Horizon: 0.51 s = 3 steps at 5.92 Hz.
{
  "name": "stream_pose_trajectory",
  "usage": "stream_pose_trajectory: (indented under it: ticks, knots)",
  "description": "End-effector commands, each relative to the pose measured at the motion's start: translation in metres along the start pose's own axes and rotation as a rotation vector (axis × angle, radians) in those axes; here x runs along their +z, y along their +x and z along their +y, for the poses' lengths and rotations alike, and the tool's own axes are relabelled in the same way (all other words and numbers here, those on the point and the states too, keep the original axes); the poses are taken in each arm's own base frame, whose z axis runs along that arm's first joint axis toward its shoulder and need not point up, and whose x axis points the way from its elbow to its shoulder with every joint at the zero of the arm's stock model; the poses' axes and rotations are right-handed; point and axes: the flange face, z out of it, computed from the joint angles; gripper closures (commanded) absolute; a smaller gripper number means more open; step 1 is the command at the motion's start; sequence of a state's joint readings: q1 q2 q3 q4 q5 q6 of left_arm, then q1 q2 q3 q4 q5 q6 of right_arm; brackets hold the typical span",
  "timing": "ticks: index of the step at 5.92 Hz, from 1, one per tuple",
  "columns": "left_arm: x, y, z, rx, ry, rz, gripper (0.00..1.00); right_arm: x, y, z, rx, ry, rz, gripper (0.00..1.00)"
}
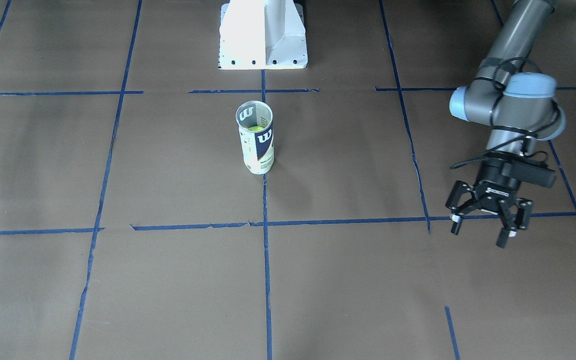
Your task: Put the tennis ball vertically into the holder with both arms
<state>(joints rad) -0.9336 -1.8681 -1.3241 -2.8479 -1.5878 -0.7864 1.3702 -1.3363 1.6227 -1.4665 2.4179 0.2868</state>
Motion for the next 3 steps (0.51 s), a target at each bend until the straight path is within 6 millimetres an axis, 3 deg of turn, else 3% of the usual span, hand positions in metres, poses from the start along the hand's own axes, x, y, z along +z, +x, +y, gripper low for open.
stream_pose_trajectory:
  ticks: [1,2,3]
  knots:
    - [-0.004,-0.050,-0.023,-0.013,-0.185,-0.040,0.00,0.002,0.031,0.003,0.029,-0.006,0.018,0.01]
    - [0.006,-0.049,-0.022,-0.006,-0.307,-0.058,0.01,-0.011,0.055,0.006,0.068,0.012,0.025,0.00]
    - [-0.031,-0.146,-0.050,-0.022,-0.535,-0.105,0.00,-0.025,0.098,0.029,0.113,0.046,0.039,0.00]
